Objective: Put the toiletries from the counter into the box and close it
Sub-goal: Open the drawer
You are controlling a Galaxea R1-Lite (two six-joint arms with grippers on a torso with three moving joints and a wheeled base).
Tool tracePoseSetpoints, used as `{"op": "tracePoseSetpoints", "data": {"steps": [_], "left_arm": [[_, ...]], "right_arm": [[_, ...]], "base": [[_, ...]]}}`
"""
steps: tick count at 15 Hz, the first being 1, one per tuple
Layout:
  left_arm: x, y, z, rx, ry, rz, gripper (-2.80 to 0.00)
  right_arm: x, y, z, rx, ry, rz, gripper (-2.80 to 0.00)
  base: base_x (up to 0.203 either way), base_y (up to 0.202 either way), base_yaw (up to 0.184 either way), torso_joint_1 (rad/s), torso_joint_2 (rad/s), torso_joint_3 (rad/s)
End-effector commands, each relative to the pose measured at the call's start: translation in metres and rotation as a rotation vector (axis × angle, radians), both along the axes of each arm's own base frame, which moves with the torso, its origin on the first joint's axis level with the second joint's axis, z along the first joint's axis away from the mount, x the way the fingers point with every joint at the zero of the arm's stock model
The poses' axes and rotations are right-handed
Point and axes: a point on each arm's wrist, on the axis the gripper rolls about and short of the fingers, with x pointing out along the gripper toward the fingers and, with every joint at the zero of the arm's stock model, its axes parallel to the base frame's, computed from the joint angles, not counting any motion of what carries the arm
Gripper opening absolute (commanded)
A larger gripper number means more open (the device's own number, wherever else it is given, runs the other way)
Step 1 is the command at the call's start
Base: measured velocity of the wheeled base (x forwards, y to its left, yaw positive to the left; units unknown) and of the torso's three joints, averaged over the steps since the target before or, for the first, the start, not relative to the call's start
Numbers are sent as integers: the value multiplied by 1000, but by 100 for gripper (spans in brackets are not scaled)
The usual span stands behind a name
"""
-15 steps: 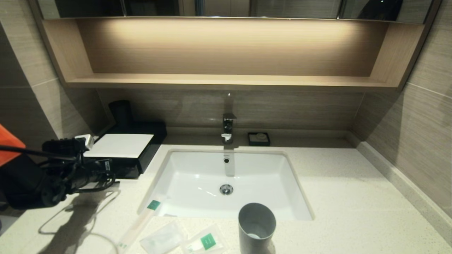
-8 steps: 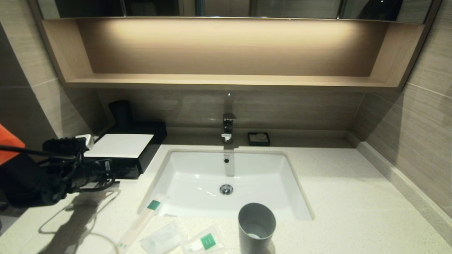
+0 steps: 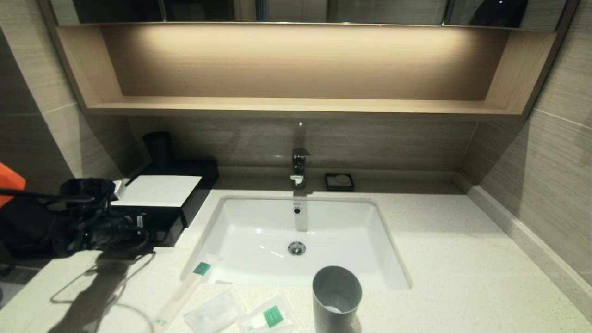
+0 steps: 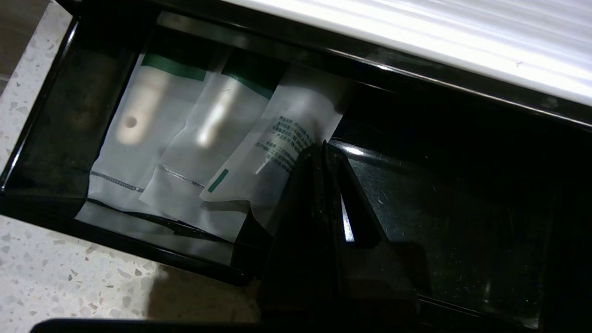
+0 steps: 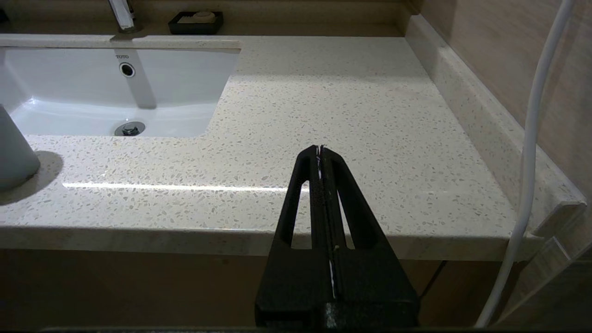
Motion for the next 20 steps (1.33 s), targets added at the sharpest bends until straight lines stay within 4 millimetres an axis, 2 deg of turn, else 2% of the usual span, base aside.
{"op": "tracePoseSetpoints", "data": {"steps": [1, 7, 13, 20], "left_arm": [[2, 0, 5, 2, -8, -1, -280], [-4, -1, 16, 0, 9, -3, -280], [-7, -5, 33, -11, 127, -4, -280], [-13, -6, 34, 10, 267, -3, -280]], "right_arm": [[0, 0, 0, 0, 0, 0, -280], [0, 0, 0, 0, 1, 0, -280], [0, 0, 0, 0, 0, 0, -280], [0, 0, 0, 0, 1, 0, -280]], "base": [[0, 0, 0, 0, 0, 0], [0, 0, 0, 0, 0, 0], [0, 0, 0, 0, 0, 0], [0, 0, 0, 0, 0, 0]]}}
